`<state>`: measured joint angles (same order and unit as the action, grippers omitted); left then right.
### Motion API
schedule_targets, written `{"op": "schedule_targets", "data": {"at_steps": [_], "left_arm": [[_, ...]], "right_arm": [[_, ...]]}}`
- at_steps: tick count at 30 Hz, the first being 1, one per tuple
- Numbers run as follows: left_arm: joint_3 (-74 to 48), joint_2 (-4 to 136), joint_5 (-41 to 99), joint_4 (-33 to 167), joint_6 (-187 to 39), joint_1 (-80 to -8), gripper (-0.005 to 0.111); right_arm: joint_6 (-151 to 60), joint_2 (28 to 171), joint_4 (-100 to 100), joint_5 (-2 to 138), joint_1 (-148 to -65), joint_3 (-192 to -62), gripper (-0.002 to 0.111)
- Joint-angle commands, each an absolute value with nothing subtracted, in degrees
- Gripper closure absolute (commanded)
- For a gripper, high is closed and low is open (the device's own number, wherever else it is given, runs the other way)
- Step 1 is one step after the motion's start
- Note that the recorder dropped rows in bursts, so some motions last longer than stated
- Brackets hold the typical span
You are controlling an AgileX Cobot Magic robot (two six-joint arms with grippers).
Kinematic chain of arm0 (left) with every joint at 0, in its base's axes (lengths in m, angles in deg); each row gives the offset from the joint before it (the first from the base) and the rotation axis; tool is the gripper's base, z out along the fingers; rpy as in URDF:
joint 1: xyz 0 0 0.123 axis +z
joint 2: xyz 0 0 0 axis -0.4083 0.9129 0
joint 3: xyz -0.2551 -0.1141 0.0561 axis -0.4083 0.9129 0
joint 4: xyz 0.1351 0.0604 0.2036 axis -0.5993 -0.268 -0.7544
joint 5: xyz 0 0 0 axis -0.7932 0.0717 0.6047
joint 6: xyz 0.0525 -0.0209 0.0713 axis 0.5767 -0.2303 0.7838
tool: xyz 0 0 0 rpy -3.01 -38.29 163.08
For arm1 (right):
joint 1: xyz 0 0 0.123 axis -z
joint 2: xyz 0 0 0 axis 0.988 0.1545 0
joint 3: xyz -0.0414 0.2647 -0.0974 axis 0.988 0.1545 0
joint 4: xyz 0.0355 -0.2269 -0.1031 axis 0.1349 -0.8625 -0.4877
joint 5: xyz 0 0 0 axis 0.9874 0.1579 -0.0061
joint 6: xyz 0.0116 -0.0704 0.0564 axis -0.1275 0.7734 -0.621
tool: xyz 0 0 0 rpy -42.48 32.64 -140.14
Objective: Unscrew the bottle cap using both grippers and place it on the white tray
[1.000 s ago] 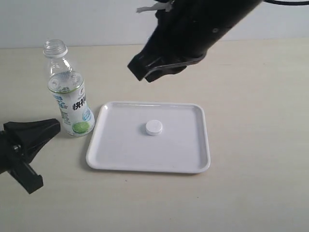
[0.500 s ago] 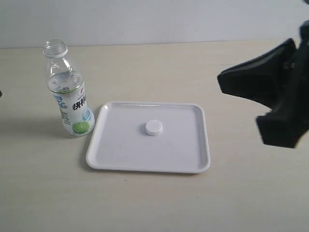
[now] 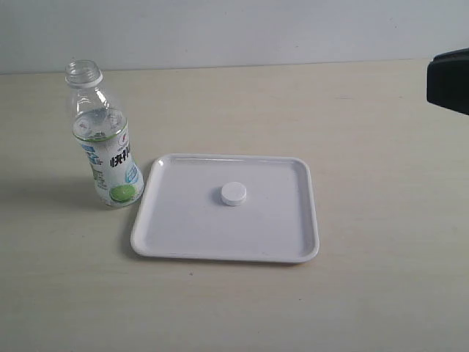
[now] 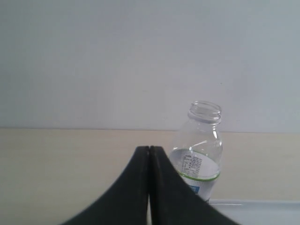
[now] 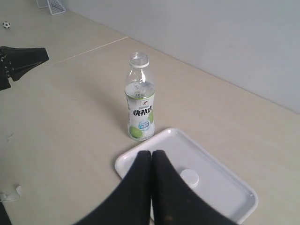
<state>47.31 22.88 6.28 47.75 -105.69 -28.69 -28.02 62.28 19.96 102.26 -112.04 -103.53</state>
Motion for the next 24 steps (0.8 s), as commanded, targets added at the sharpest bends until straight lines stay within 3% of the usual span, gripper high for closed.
{"op": "schedule_targets", "data": {"at_steps": [1,24], "left_arm": [[47.5,21.6,7.7,47.2,-106.2,-28.6,0.107],[47.5,21.6,7.7,47.2,-106.2,-30.0,0.107]], "right_arm": [[-28.2,61.8,19.9,102.1,-111.8,-103.5,0.108],[-28.2,61.8,20.0,102.1,-111.8,-103.5,0.108]]}}
